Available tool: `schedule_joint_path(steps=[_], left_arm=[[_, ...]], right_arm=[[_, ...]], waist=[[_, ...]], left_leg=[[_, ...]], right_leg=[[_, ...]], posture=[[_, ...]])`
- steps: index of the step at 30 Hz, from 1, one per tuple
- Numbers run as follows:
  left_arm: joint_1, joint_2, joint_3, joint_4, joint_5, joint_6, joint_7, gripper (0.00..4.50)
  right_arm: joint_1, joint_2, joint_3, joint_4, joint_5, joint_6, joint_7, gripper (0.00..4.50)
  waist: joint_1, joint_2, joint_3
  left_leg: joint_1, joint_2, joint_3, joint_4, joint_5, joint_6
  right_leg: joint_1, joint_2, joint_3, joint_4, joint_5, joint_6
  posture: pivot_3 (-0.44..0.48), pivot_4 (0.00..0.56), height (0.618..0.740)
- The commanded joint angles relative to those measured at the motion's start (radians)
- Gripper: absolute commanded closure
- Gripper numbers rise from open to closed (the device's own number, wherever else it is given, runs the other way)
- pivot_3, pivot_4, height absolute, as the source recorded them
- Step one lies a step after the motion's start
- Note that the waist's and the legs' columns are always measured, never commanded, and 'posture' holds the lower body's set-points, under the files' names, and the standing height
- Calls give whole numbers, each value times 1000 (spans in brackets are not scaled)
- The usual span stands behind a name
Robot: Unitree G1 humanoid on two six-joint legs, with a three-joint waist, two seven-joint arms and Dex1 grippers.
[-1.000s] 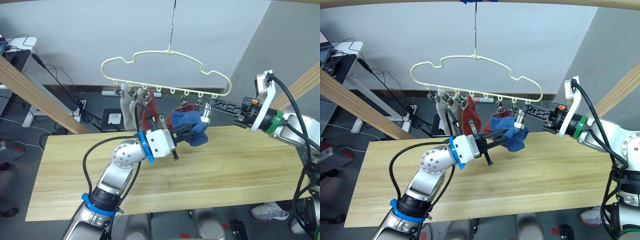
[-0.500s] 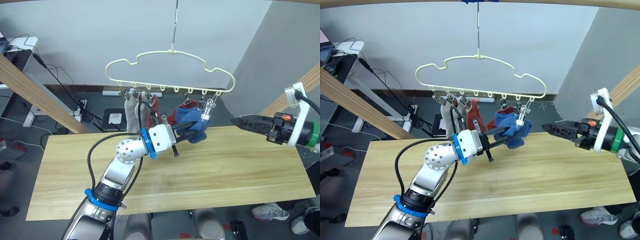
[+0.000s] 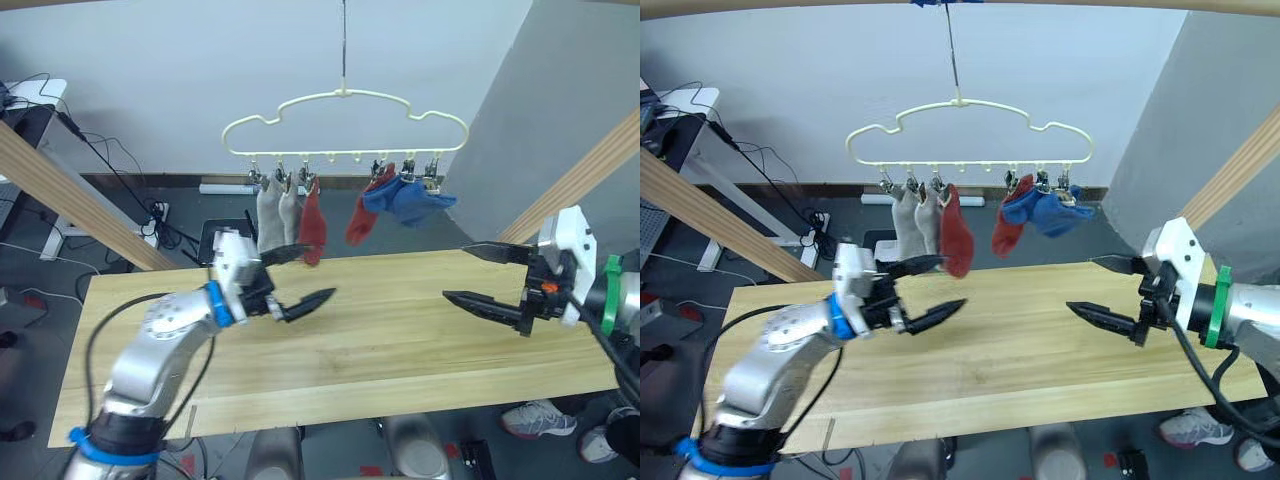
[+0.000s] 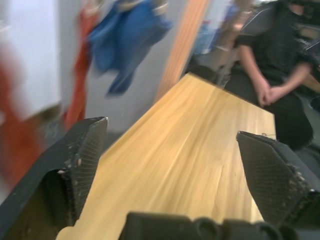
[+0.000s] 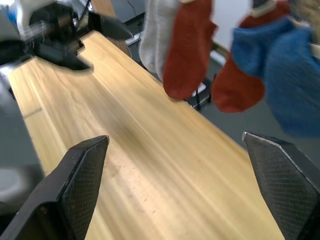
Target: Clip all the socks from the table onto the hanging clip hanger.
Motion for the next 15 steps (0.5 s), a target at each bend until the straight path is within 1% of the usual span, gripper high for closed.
schedule_joint_path(steps=[1, 4, 7, 10, 12, 15], left_arm=[[129, 61, 144, -42, -38, 65, 8, 46], [232, 108, 209, -78, -5, 107, 35, 46], [278, 146, 218, -118, 43, 129, 66, 46], [289, 153, 210, -137, 76, 118, 79, 46], [282, 141, 199, -135, 92, 111, 89, 46], [275, 128, 190, -133, 75, 128, 83, 46]], right_arm=[[22, 22, 48, -12, -88, -94, 79, 0], [32, 35, 79, 42, -157, -153, 136, 0], [36, 44, 96, 118, -210, -199, 185, 0], [42, 52, 103, 171, -250, -238, 224, 0], [34, 68, 99, 205, -252, -229, 218, 0], [32, 79, 89, 219, -256, -215, 212, 0]], waist=[[3, 0, 0], [22, 0, 0], [51, 0, 0], [77, 0, 0], [82, 0, 0], [83, 0, 0]], left_leg=[[0, 0, 0, 0, 0, 0], [0, 0, 0, -1, 0, 0], [0, 0, 0, 0, 0, 0], [0, -1, -1, 0, 0, 0], [0, -1, -1, 0, 0, 0], [0, -1, -1, 0, 0, 0]], right_leg=[[0, 0, 0, 0, 0, -1], [0, 0, -1, 0, 1, -2], [0, 0, 0, -1, 1, -2], [1, -1, -1, -1, 0, 0], [1, -1, -1, -1, 1, -1], [1, -1, -1, -1, 2, -3]], posture=[[-106, 326, 740], [-72, 318, 740], [-48, 311, 740], [-34, 304, 740], [-32, 302, 740], [-38, 305, 740]])
